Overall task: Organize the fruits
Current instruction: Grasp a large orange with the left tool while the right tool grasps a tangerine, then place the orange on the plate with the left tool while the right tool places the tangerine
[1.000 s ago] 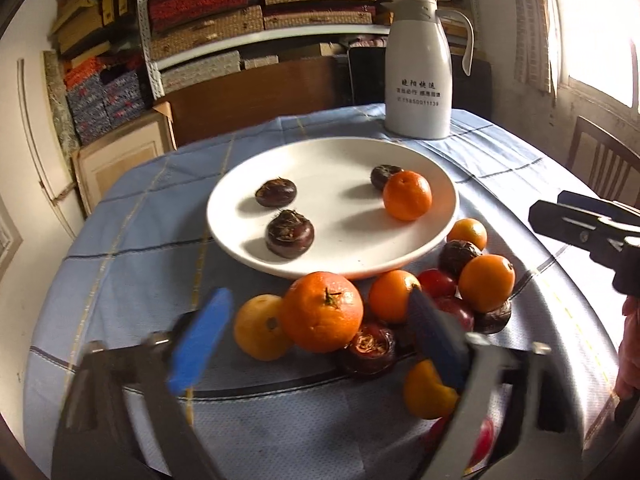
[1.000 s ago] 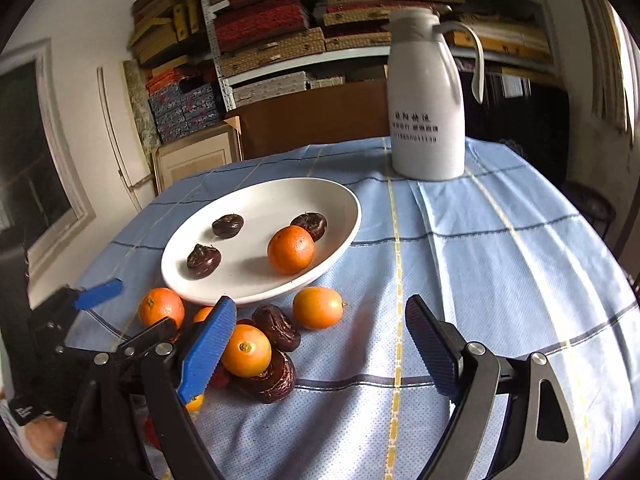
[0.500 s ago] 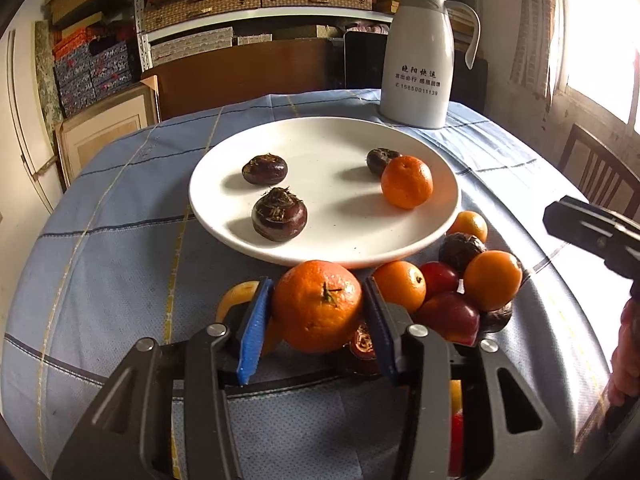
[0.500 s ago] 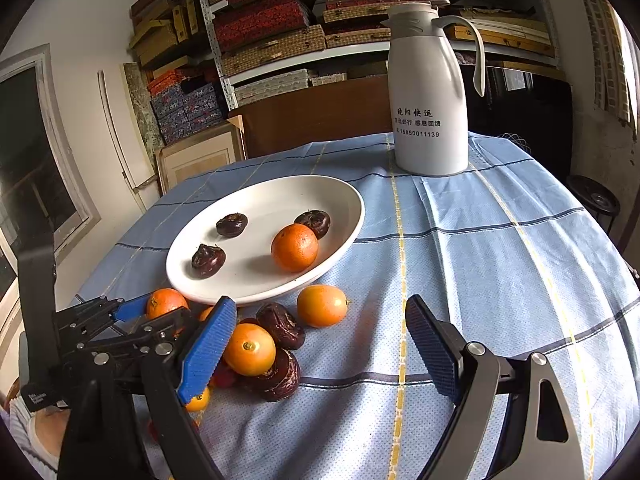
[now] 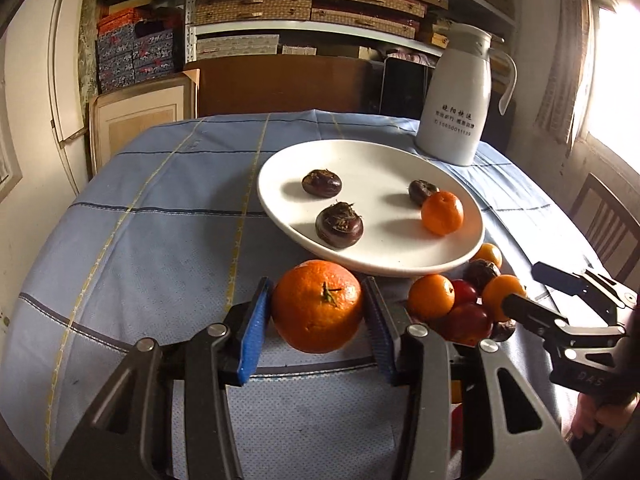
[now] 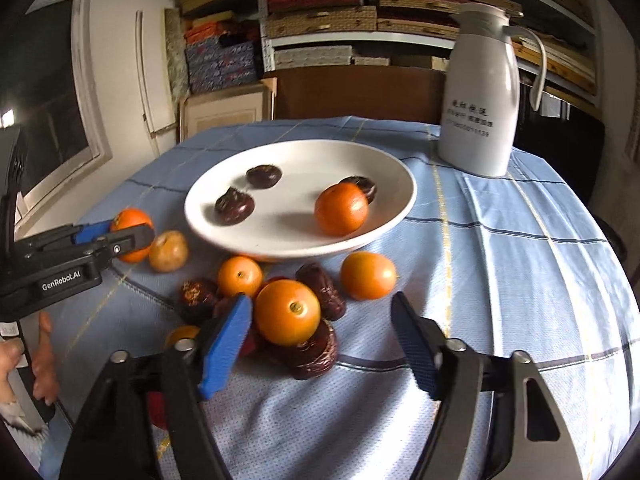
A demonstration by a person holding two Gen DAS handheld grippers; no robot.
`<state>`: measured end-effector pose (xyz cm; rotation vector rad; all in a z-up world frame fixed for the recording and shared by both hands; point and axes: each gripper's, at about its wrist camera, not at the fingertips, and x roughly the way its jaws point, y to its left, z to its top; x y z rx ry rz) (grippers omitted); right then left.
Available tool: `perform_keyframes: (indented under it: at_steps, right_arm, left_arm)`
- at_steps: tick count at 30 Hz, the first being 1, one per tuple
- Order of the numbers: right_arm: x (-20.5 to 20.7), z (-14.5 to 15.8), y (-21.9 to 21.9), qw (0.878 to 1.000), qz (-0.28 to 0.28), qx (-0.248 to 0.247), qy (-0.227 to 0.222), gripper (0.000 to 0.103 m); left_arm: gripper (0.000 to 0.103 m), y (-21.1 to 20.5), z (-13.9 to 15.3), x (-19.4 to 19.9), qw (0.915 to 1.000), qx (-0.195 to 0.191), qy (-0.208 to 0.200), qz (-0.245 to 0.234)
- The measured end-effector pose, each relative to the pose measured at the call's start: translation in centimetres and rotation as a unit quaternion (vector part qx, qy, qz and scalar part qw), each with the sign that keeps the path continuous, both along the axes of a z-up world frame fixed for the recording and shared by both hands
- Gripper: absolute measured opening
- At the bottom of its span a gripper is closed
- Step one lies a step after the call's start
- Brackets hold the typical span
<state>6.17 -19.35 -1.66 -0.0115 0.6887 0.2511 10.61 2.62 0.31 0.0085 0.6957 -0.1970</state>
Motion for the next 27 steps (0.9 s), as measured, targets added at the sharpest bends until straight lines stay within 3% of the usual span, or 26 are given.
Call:
perform_keyframes:
  at_steps: [4,7,14,19,27]
  right_arm:
    - [0.1,-0.2,0.1,1.0,0.013,0.013,0.007,0.056]
    - [0.1,-0.4,0.8,0.999,0.037,0.018,0.015,0.036]
    - [0.0,-0.3,0.6,0.999,0.036,0.031,0.014,0.035]
    - [-0.7,1.5,-0.5,0.998,0.014,0.046,-0.029,0.035]
    - [5.1,5.9,-1.7,0.997,-0.008,0.059,-0.047,0.035]
  left_arm:
    - [0.045,-0.6,-0.3,0.0,0.9999,0.008,0.004,-0.008]
    - [0.045,-0.9,-0.5,0.0,0.9998,0.011,0.009,-0.014]
    - [0.045,-2.1,-0.9,-0.2,0.9991,0.029,0.009,-0.03]
    - [0.045,-1.9,0.3,-0.1,0.9996,0.016,-0.004,-0.024]
    - [0.045,-1.4,3.3,5.8,1.0,0.002,0.001,-0.009]
